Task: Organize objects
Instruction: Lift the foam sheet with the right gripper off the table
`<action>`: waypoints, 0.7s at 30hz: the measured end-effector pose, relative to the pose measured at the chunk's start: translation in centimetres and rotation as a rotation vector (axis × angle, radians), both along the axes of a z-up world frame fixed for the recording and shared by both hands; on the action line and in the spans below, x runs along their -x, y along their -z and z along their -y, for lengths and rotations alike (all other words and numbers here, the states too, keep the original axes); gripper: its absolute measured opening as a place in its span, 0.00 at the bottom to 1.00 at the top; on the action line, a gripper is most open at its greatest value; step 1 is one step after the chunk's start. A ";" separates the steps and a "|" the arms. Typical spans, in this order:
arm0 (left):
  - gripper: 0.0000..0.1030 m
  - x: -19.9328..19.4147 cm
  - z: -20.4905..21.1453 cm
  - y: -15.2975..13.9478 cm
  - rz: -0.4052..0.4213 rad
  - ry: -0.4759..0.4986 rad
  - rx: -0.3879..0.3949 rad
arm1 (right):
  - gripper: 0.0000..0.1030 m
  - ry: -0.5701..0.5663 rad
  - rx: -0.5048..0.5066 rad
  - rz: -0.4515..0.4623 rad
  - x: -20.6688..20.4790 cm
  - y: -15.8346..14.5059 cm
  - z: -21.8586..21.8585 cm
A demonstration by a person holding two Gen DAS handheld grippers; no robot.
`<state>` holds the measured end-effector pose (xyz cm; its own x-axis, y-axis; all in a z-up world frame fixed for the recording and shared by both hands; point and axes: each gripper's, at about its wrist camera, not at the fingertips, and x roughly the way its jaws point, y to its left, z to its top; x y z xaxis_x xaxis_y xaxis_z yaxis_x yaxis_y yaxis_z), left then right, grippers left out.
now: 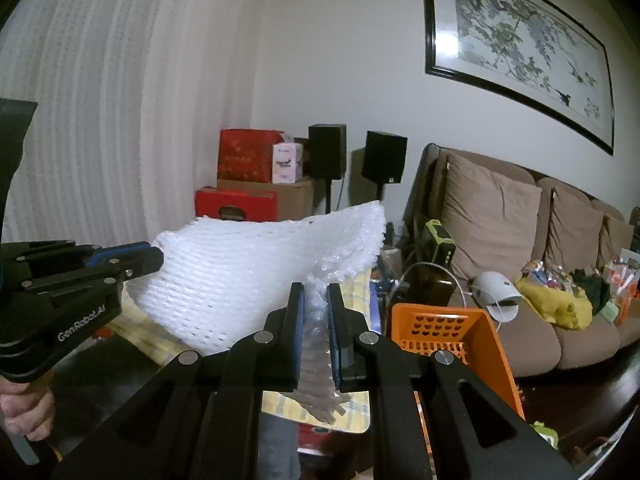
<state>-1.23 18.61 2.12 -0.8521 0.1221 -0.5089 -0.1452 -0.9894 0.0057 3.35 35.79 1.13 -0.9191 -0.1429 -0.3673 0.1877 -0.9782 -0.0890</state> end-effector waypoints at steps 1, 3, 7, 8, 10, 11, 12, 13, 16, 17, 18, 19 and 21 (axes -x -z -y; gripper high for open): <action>0.06 -0.1 -0.1 -0.1 -0.003 -0.003 0.001 | 0.09 0.002 -0.002 0.003 0.0 0.0 0.0; 0.06 -0.1 -0.2 -0.2 -0.005 -0.011 0.005 | 0.09 0.002 -0.004 0.006 -0.1 -0.1 0.0; 0.06 0.2 -0.3 -0.3 -0.006 -0.032 0.010 | 0.09 -0.001 -0.008 0.006 -0.2 -0.2 -0.1; 0.06 0.3 -0.4 -0.3 -0.004 -0.033 0.006 | 0.09 0.002 -0.005 0.006 -0.1 -0.3 -0.2; 0.06 0.4 -0.7 -0.4 -0.004 -0.030 -0.001 | 0.09 0.008 -0.004 0.008 -0.1 -0.4 -0.5; 0.06 0.4 -0.7 -0.4 -0.004 -0.029 -0.001 | 0.09 0.011 -0.003 0.009 0.0 -0.5 -0.7; 0.06 0.4 -0.8 -0.4 -0.006 -0.029 -0.003 | 0.09 0.012 -0.002 0.011 0.0 -0.4 -0.8; 0.06 0.4 -0.9 -0.3 -0.006 -0.028 -0.005 | 0.09 0.013 -0.003 0.012 0.0 -0.4 -0.9; 0.06 0.4 -1.3 -0.1 0.005 -0.020 -0.011 | 0.09 0.020 -0.005 0.010 0.0 -0.5 -1.1; 0.06 0.5 -1.4 0.0 0.006 -0.020 -0.010 | 0.09 0.023 -0.007 0.009 -0.1 -0.5 -1.2; 0.06 0.5 -1.5 0.0 0.007 -0.020 -0.011 | 0.09 0.025 -0.010 0.009 -0.1 -0.5 -1.3; 0.06 0.5 -1.6 0.0 0.007 -0.019 -0.012 | 0.09 0.024 -0.013 0.009 0.0 -0.5 -1.3; 0.06 0.6 -1.7 0.0 0.007 -0.018 -0.013 | 0.09 0.027 -0.020 0.010 0.1 -0.5 -1.5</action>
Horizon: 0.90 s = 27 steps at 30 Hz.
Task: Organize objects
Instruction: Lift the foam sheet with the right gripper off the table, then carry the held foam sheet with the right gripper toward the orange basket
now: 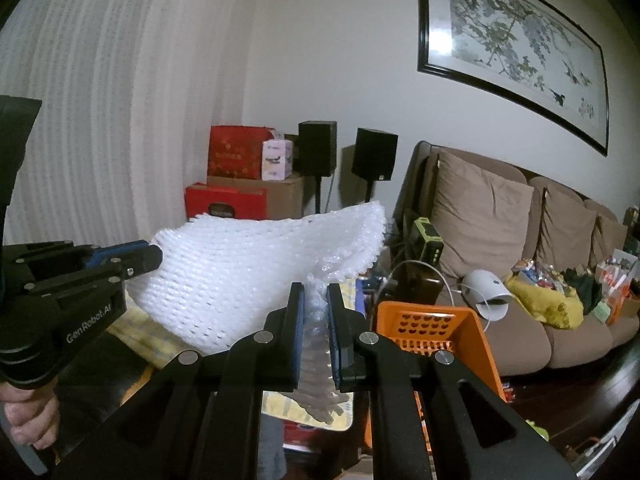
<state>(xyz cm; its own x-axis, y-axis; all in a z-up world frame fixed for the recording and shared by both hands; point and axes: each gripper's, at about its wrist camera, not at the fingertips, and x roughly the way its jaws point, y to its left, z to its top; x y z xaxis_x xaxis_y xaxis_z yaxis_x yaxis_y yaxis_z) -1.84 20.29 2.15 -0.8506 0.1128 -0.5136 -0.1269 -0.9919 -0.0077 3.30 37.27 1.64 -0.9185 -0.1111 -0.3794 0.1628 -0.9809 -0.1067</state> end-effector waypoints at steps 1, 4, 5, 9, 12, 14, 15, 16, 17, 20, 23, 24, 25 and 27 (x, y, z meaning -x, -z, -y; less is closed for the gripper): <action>0.06 0.0 -0.1 0.0 0.000 -0.001 -0.001 | 0.09 0.003 -0.001 0.002 0.0 0.0 -0.1; 0.06 0.0 -0.1 0.0 0.002 -0.002 0.000 | 0.09 0.008 0.006 0.007 0.2 0.0 -0.5; 0.06 0.1 -0.2 0.1 0.005 -0.001 0.001 | 0.09 0.009 0.007 0.007 0.3 0.0 -0.5; 0.06 0.1 -0.7 0.1 0.008 0.005 0.008 | 0.09 0.014 0.006 0.004 0.3 -0.2 -0.7; 0.06 0.1 -1.2 0.0 0.003 0.013 0.008 | 0.09 0.024 0.012 0.003 0.3 -0.4 -1.1; 0.06 0.0 -1.6 -0.2 0.000 0.021 0.007 | 0.09 0.034 0.017 0.001 0.3 -0.6 -1.6; 0.06 0.0 -1.7 -0.2 0.000 0.025 0.005 | 0.09 0.038 0.022 0.002 0.4 -0.6 -1.8; 0.06 0.0 -1.9 -0.3 0.000 0.027 0.005 | 0.09 0.043 0.026 0.002 0.4 -0.7 -2.1; 0.06 0.0 -2.0 -0.3 0.001 0.027 0.004 | 0.09 0.048 0.029 0.001 0.4 -0.8 -2.3; 0.06 0.0 -2.3 -0.4 -0.002 0.029 0.000 | 0.09 0.052 0.042 0.000 0.3 -1.1 -3.0; 0.06 0.0 -2.6 -0.5 -0.006 0.033 0.003 | 0.09 0.057 0.049 -0.004 0.1 -1.4 -3.4; 0.06 0.0 -2.7 -0.5 -0.006 0.033 0.000 | 0.09 0.058 0.050 -0.005 0.1 -1.5 -3.4; 0.06 0.0 -2.7 -0.5 -0.005 0.034 -0.007 | 0.09 0.059 0.053 -0.006 0.1 -1.5 -3.5; 0.06 0.0 -2.8 -0.6 -0.006 0.034 -0.013 | 0.09 0.061 0.053 -0.005 0.1 -1.6 -3.6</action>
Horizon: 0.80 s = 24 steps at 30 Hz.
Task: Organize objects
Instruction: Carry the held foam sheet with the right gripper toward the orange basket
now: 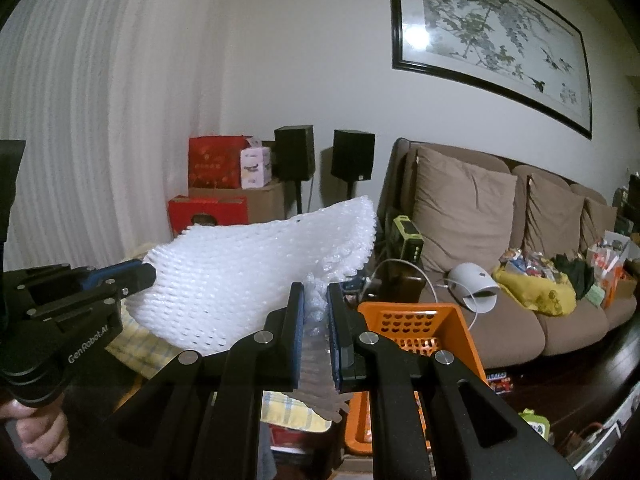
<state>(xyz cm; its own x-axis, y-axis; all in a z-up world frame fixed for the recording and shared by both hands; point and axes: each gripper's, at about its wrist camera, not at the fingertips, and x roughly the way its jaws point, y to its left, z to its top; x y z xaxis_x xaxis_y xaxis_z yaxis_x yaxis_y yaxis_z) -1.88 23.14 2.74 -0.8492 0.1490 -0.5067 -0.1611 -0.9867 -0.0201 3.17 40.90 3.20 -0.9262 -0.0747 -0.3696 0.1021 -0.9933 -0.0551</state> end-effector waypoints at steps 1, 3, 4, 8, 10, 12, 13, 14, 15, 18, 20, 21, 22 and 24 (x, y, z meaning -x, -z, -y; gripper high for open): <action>0.06 0.0 0.0 0.0 -0.002 0.001 0.001 | 0.09 0.001 -0.001 0.000 0.0 0.0 0.0; 0.06 0.0 -0.2 0.0 -0.007 0.002 0.012 | 0.09 0.003 0.001 0.000 0.1 0.0 -0.1; 0.06 0.0 -0.2 0.0 -0.009 0.003 0.016 | 0.09 0.004 0.002 0.000 0.1 0.0 -0.1; 0.06 0.1 -0.4 0.0 -0.013 0.002 0.016 | 0.09 0.007 -0.008 -0.003 0.0 0.1 0.0; 0.06 0.3 -0.4 0.0 -0.011 -0.001 0.013 | 0.09 0.008 -0.010 -0.004 -0.1 0.1 0.0; 0.06 0.4 -0.5 0.1 -0.009 0.001 0.011 | 0.09 0.009 -0.006 -0.003 -0.1 0.0 -0.2; 0.06 0.4 -0.7 0.1 -0.010 0.003 0.011 | 0.09 0.010 -0.004 -0.003 -0.1 0.0 -0.3; 0.06 0.4 -0.7 0.1 -0.011 0.005 0.009 | 0.09 0.012 -0.003 -0.003 -0.2 -0.1 -0.4; 0.06 0.4 -0.8 0.0 -0.012 0.009 0.005 | 0.09 0.013 -0.003 -0.003 -0.1 -0.1 -0.4; 0.06 0.6 -0.8 -0.1 -0.009 0.014 -0.022 | 0.09 0.019 0.000 -0.003 -0.1 -0.1 -0.7; 0.06 0.8 -0.7 -0.1 -0.007 0.010 -0.024 | 0.09 0.023 0.002 -0.002 0.0 -0.2 -0.7; 0.06 0.9 -0.6 -0.1 -0.005 0.009 -0.026 | 0.09 0.022 0.002 -0.002 0.0 -0.3 -0.8; 0.06 1.0 -0.6 -0.1 -0.004 0.008 -0.027 | 0.09 0.024 0.001 -0.002 -0.1 -0.3 -0.7; 0.06 1.0 -0.7 -0.2 -0.004 0.010 -0.027 | 0.09 0.026 0.001 0.000 -0.1 -0.2 -0.8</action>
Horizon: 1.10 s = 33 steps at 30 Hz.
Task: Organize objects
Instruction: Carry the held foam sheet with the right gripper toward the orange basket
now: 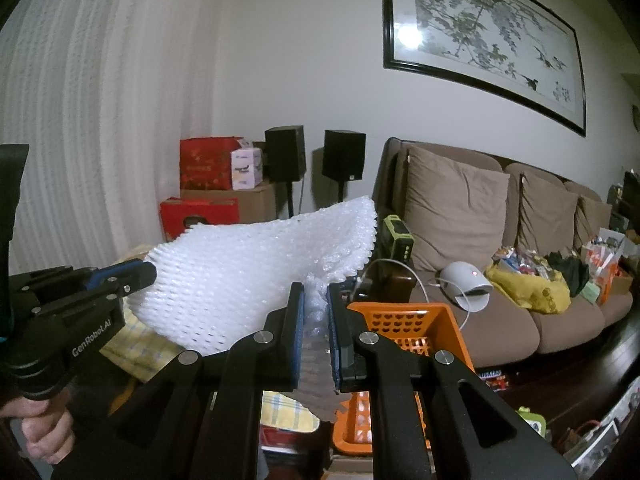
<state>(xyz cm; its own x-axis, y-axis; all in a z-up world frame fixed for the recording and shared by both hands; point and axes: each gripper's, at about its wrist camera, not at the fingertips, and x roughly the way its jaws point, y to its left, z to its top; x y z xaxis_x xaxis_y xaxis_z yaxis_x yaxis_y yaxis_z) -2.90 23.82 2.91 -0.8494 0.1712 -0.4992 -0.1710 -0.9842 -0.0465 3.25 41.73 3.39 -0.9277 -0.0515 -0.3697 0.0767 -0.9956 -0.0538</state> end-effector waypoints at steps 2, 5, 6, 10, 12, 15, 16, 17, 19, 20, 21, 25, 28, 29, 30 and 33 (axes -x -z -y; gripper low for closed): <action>0.06 0.0 -0.1 0.0 -0.006 0.000 0.001 | 0.09 0.001 -0.001 0.001 0.0 0.0 0.0; 0.06 -0.2 -0.5 0.3 -0.005 0.005 0.004 | 0.09 0.002 0.001 -0.001 0.0 0.0 -0.1; 0.06 -0.1 -0.6 0.4 -0.002 0.005 0.005 | 0.09 0.001 0.001 0.000 0.0 0.0 -0.1; 0.06 -0.1 -0.9 0.6 0.000 0.009 0.007 | 0.09 0.004 0.005 0.010 0.3 0.2 -0.4; 0.06 -0.2 -1.0 0.6 -0.001 0.011 0.006 | 0.09 0.007 0.006 0.011 0.4 0.1 -0.6; 0.06 -0.1 -1.1 0.6 -0.003 0.012 0.006 | 0.09 0.010 0.008 0.011 0.5 0.0 -0.7; 0.06 -0.1 -1.2 0.6 -0.003 0.012 0.005 | 0.09 0.012 0.010 0.012 0.5 0.0 -0.8; 0.06 -0.1 -1.3 0.7 -0.002 0.013 0.004 | 0.10 0.012 0.013 0.014 0.6 0.1 -0.9; 0.06 0.0 -1.5 0.8 0.000 0.014 0.004 | 0.09 0.004 0.025 0.027 0.9 0.2 -1.1; 0.06 0.0 -1.7 0.8 0.004 0.018 0.005 | 0.09 0.004 0.027 0.032 1.1 0.3 -1.1; 0.06 0.0 -1.8 0.8 0.004 0.019 0.005 | 0.09 0.007 0.028 0.035 1.1 0.4 -1.1; 0.06 0.0 -2.3 0.9 0.004 0.027 0.009 | 0.10 0.013 0.033 0.039 1.3 0.4 -1.5; 0.06 0.0 -2.5 0.9 0.003 0.026 0.011 | 0.10 0.015 0.045 0.039 1.4 0.4 -1.9; 0.06 0.0 -2.6 0.9 0.004 0.027 0.012 | 0.10 0.016 0.050 0.041 1.5 0.4 -2.1; 0.06 0.0 -2.7 0.9 0.004 0.028 0.010 | 0.10 0.017 0.054 0.043 1.6 0.5 -2.2; 0.06 0.0 -2.8 0.8 0.001 0.032 0.010 | 0.10 0.021 0.058 0.047 1.7 0.5 -2.4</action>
<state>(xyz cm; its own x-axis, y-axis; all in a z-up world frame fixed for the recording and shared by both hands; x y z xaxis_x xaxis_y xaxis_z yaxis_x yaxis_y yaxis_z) -2.86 26.63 2.15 -0.8431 0.1931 -0.5019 -0.2024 -0.9786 -0.0365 1.59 44.12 2.86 -0.9104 -0.0547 -0.4101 0.0566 -0.9984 0.0076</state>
